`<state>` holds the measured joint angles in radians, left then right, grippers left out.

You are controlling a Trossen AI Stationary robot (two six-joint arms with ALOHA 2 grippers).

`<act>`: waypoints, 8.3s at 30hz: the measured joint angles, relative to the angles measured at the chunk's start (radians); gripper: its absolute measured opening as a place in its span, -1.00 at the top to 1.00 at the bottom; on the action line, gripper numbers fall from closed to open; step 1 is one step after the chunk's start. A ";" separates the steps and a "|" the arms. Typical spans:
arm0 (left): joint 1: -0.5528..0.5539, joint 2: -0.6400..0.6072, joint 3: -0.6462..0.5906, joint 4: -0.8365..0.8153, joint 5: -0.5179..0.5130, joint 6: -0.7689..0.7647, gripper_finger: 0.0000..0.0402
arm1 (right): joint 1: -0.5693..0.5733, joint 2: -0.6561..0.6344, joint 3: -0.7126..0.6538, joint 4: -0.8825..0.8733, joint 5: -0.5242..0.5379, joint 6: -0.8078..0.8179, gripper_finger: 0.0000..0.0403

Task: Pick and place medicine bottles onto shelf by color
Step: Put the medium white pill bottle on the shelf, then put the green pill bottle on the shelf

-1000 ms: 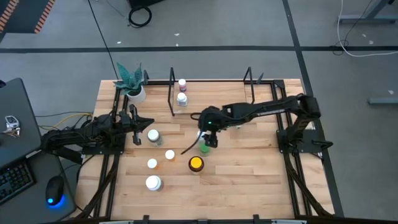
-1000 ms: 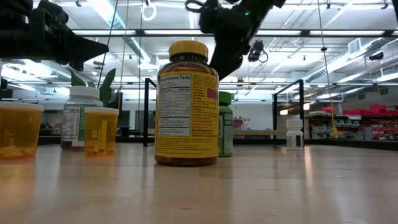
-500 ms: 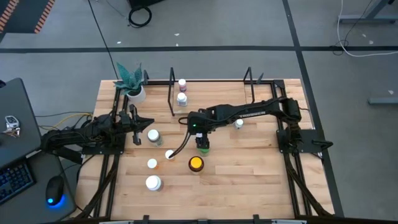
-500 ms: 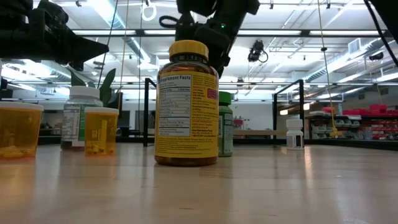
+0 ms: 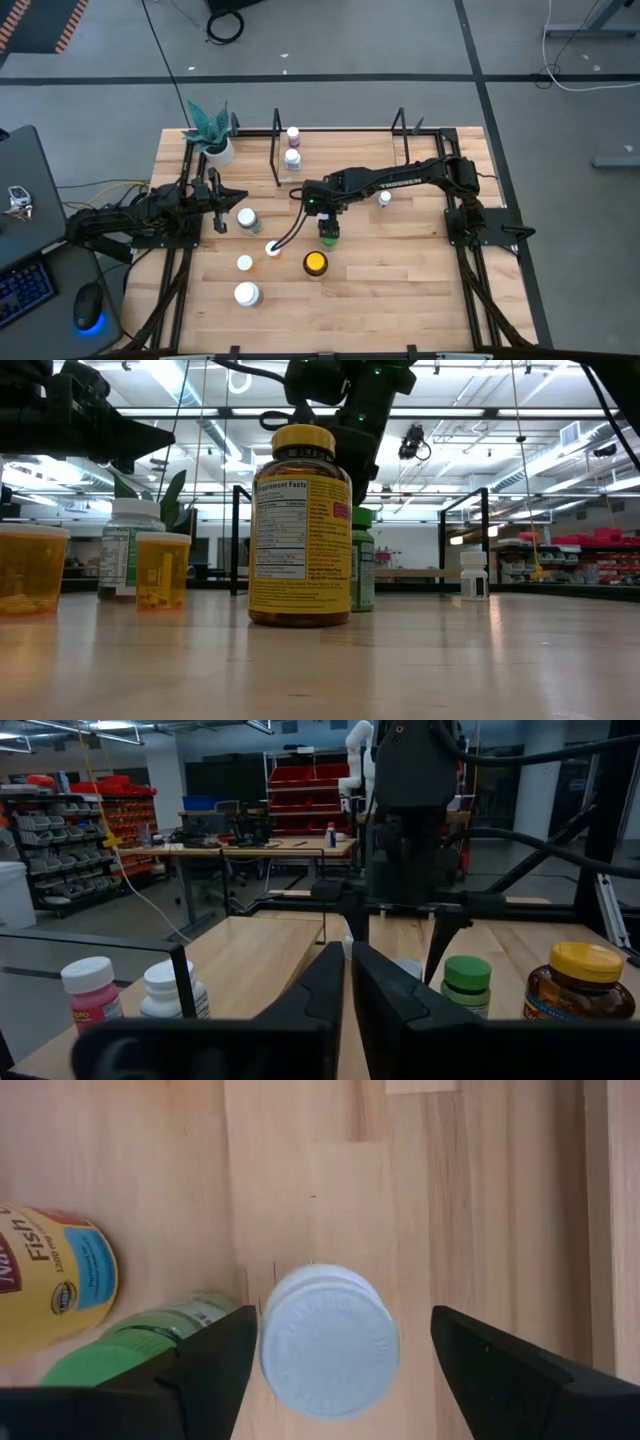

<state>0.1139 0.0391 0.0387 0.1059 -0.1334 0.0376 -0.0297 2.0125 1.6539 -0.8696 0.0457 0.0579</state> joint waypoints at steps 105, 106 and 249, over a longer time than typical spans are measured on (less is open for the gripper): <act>0.000 0.000 0.000 -0.002 0.000 -0.001 0.88 | -0.509 0.341 0.696 -0.221 -0.152 -0.340 -0.53; 0.000 0.000 0.000 -0.002 0.000 -0.001 0.87 | -0.507 0.340 0.701 -0.225 -0.152 -0.339 -0.56; 0.000 0.000 0.000 -0.002 0.000 0.000 0.85 | -0.011 0.061 0.186 -0.170 0.005 -0.148 -0.25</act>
<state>0.1137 0.0389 0.0387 0.1036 -0.1337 0.0372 -0.0405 2.0736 1.8394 -1.0395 0.0506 -0.0906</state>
